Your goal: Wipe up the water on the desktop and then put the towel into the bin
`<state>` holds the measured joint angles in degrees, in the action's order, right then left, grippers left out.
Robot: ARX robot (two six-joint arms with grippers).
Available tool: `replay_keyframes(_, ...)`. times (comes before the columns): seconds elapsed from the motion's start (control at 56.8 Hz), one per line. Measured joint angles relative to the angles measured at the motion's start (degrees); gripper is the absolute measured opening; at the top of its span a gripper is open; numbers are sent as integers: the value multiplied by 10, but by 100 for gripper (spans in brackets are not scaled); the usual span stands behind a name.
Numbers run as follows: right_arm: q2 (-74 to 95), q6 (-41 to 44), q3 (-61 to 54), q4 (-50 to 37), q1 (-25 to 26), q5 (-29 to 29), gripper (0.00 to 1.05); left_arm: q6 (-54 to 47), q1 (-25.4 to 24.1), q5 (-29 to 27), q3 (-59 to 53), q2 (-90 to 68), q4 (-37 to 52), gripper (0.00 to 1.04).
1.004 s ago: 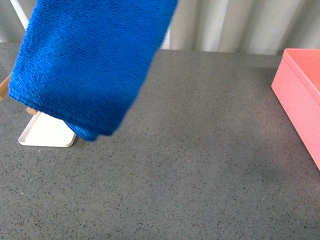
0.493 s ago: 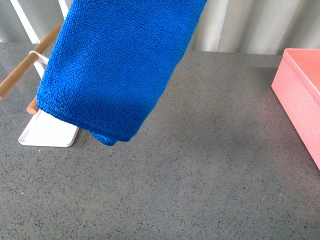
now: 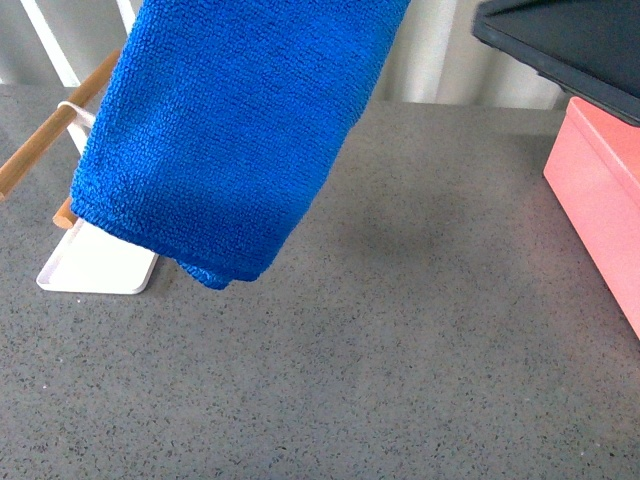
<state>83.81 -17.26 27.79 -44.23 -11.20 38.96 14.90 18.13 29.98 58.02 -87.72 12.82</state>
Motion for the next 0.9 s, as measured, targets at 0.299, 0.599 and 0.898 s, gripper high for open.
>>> replay_keyframes(0.299,97,-32,73,-50,-48,4,98,0,0,0,0,0,0,5)
replay_keyframes(0.599,176,-50,150,-68,-95,-9,98,0,0,0,0,0,0,5)
replay_keyframes(0.898,192,-82,186,-90,-137,-43,75,0,-3,-7,0,0,1,5)
